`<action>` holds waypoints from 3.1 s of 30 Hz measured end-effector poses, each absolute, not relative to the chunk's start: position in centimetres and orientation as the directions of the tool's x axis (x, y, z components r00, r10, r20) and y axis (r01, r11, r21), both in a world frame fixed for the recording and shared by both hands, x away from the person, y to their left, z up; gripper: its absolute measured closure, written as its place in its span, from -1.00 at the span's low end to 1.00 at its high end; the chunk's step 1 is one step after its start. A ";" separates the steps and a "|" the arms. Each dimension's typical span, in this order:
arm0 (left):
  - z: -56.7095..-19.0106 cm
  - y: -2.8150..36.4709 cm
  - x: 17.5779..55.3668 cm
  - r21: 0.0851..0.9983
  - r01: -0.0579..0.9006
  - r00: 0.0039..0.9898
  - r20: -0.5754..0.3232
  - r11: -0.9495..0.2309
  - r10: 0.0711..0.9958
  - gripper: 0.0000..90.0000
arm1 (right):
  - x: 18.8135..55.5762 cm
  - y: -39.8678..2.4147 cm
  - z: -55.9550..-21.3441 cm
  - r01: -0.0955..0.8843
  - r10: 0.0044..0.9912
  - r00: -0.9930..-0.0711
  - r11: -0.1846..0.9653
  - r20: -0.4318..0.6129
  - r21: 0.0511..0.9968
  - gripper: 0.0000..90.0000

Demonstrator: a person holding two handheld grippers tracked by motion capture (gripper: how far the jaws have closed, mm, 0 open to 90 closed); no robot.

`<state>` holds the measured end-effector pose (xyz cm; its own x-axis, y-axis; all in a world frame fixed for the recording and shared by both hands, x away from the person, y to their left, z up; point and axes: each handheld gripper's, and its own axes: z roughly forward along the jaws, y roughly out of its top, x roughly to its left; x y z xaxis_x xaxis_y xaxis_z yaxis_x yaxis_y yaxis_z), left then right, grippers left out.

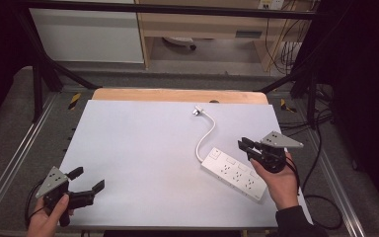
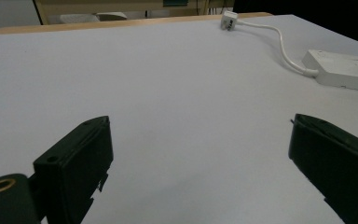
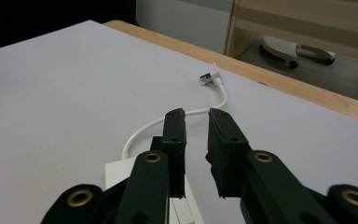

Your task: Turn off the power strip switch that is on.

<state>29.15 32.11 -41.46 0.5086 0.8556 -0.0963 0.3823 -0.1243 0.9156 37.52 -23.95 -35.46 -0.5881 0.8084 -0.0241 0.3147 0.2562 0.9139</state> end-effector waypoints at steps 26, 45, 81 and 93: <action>-41.5 32.1 29.2 0.915 0.382 0.511 -0.092 -0.130 0.855 -0.86 | 39.6 -23.1 -35.9 0.394 0.775 -0.632 0.335 -0.012 0.856 0.96; -41.5 32.0 29.1 0.914 0.382 0.519 -0.090 -0.136 0.850 -0.86 | 40.5 -22.8 -37.0 0.437 0.770 -0.638 0.360 0.002 0.824 1.00; -41.5 31.9 29.1 0.914 0.382 0.522 -0.091 -0.137 0.848 -0.85 | 40.4 -22.7 -40.4 0.507 0.784 -0.620 0.356 0.045 0.785 1.00; -41.5 31.9 29.1 0.913 0.381 0.520 -0.082 -0.145 0.850 -0.85 | 39.8 -23.5 -41.3 0.521 0.796 -0.603 0.336 0.059 0.785 1.00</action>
